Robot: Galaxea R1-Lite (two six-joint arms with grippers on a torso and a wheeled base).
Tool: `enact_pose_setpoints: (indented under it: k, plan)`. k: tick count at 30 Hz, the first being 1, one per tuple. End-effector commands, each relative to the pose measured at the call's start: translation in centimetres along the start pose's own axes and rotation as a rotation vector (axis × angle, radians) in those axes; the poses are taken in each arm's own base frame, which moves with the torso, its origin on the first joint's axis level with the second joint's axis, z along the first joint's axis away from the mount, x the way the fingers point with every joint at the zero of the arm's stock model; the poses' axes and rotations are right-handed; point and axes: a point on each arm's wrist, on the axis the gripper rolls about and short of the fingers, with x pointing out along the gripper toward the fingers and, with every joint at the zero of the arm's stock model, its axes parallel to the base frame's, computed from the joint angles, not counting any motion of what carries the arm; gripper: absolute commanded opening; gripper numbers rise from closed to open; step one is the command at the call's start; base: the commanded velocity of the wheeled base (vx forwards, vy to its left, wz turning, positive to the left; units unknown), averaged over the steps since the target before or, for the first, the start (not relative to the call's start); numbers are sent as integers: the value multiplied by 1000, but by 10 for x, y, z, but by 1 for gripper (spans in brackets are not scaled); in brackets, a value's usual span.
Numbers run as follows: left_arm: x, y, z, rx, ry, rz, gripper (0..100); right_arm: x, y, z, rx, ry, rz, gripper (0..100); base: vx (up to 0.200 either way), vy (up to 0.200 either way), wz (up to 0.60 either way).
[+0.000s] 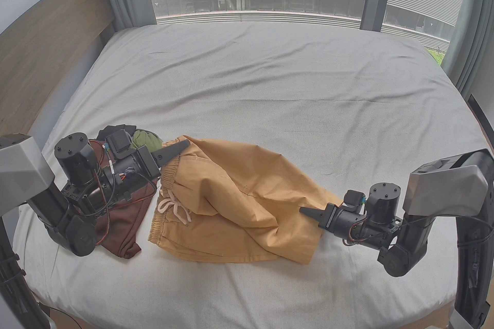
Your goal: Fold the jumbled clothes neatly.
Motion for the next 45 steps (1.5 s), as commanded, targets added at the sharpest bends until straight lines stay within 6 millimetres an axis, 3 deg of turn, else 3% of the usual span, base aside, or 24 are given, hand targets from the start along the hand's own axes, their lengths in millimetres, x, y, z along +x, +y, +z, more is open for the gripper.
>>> enact_pose_setpoints:
  k: [1, 8, 13, 21, 28, 38, 45]
  plan:
    - [-6, -16, 7, 20, -17, -32, 0, -24, 26, 29, -32, -87, 52, 0, 0, 0, 0]
    - [-9, -24, 14, 39, -39, -46, 0, -53, 43, 59, -123, -198, 78, 0, 0, 0, 0]
    - [-11, -27, 16, 44, -46, -50, 0, -63, 45, 67, -134, -207, 99, 0, 0, 0, 0]
    - [-10, -26, 18, 34, -57, -46, 0, -59, 58, 88, -182, -264, 164, 0, 0, 0, 0]
    - [-13, -28, 20, 35, -64, -42, 0, -66, 50, 89, -171, -263, 140, 0, 0, 0, 0]
    - [-14, -24, 15, 31, -53, -27, 0, -76, 61, 97, -197, -302, 166, 0, 0, 0, 0]
    - [-14, -24, 14, 27, -50, -25, 0, -81, 59, 105, -203, -327, 158, 0, 0, 0, 0]
